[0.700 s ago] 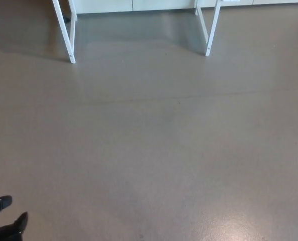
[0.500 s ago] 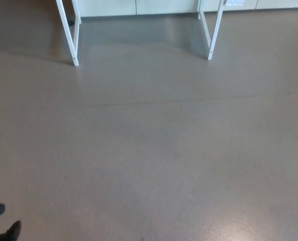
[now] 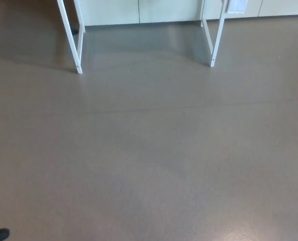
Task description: The robot walk towards a table in front and then pushes a layer of a file tray back to its original position using its right hand
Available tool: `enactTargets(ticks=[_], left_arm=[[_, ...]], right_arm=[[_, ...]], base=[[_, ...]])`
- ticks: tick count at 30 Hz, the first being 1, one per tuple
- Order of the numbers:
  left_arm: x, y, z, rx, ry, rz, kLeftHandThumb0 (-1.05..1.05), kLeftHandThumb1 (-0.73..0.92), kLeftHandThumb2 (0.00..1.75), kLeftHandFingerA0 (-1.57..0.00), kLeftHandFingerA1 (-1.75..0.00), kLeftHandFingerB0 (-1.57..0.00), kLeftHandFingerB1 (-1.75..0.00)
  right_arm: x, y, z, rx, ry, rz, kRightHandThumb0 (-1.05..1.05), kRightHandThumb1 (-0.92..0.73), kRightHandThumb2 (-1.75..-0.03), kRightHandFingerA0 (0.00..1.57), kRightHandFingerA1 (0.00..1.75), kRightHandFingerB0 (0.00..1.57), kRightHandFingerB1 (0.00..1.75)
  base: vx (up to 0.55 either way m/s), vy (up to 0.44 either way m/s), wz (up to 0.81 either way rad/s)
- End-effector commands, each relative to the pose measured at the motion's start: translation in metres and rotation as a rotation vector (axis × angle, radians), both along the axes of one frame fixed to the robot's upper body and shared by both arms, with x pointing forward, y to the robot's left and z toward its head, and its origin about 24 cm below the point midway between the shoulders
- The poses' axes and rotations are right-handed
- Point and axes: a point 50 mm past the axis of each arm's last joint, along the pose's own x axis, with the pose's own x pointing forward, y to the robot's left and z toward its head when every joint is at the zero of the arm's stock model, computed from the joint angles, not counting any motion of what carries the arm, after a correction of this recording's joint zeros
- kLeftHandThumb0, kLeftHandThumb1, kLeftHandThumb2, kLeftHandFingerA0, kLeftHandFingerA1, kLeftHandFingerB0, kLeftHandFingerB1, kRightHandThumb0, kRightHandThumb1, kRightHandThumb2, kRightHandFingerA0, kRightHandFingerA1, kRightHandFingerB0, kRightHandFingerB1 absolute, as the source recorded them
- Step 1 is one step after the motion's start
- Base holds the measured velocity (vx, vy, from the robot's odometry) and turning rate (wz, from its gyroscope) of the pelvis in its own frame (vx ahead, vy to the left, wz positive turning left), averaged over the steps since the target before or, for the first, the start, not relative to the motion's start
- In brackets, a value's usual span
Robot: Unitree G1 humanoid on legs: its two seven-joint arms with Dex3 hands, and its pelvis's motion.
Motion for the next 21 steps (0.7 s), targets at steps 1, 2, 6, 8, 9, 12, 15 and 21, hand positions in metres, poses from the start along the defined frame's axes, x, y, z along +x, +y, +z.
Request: enactTargets(ticks=[1,2,6,8,9,12,15,21], left_arm=[[-0.011,0.004,0.000,0.022,0.006,-0.038,-0.38,0.33,1.05,-0.40,-0.79,-0.17,-0.63],[-0.013,0.003,-0.001,0.020,0.009,-0.042,-0.40,0.32,1.05,-0.40,-0.80,-0.16,-0.63],[-0.017,0.003,-0.003,0.013,0.024,-0.044,-0.38,0.32,1.03,-0.38,-0.78,-0.17,-0.62],[-0.020,0.003,-0.004,0.014,0.034,-0.046,-0.37,0.33,1.04,-0.38,-0.78,-0.17,-0.63],[-0.024,0.003,-0.005,0.014,0.041,-0.046,-0.37,0.34,1.05,-0.38,-0.78,-0.16,-0.62],[-0.029,0.003,-0.006,0.019,0.051,-0.055,-0.37,0.35,1.06,-0.37,-0.77,-0.16,-0.62],[-0.032,0.002,-0.008,0.020,0.054,-0.042,-0.39,0.34,1.05,-0.41,-0.79,-0.17,-0.62],[-0.036,0.001,-0.010,0.055,0.084,-0.067,-0.45,0.33,0.99,-0.46,-0.80,-0.17,-0.61]], right_arm=[[-0.018,-0.001,-0.003,-0.012,0.024,0.004,-0.45,-0.71,-0.73,0.25,0.74,0.11,0.48],[-0.020,-0.001,-0.003,-0.006,0.026,-0.006,-0.46,-0.71,-0.71,0.25,0.75,0.11,0.48],[-0.026,-0.001,-0.004,-0.007,0.035,-0.003,-0.44,-0.70,-0.73,0.27,0.74,0.12,0.48],[-0.030,-0.001,-0.004,-0.006,0.043,-0.006,-0.44,-0.71,-0.73,0.27,0.74,0.12,0.48],[-0.035,-0.001,-0.005,-0.002,0.052,-0.009,-0.44,-0.71,-0.73,0.26,0.73,0.12,0.47],[-0.042,-0.001,-0.006,0.015,0.054,-0.021,-0.44,-0.72,-0.73,0.26,0.73,0.11,0.48],[-0.045,-0.001,-0.006,0.002,0.069,-0.018,-0.44,-0.71,-0.73,0.26,0.74,0.12,0.47],[-0.050,-0.001,-0.007,0.005,0.083,-0.020,-0.45,-0.72,-0.71,0.25,0.71,0.12,0.47]], base=[[0.07,0.248,-0.10],[0.06,0.282,-0.21],[0.18,0.444,-0.16],[0.17,0.172,0.06],[0.15,0.085,-0.03],[0.16,0.021,0.05],[0.18,-0.081,0.11],[0.16,-0.233,0.23]])
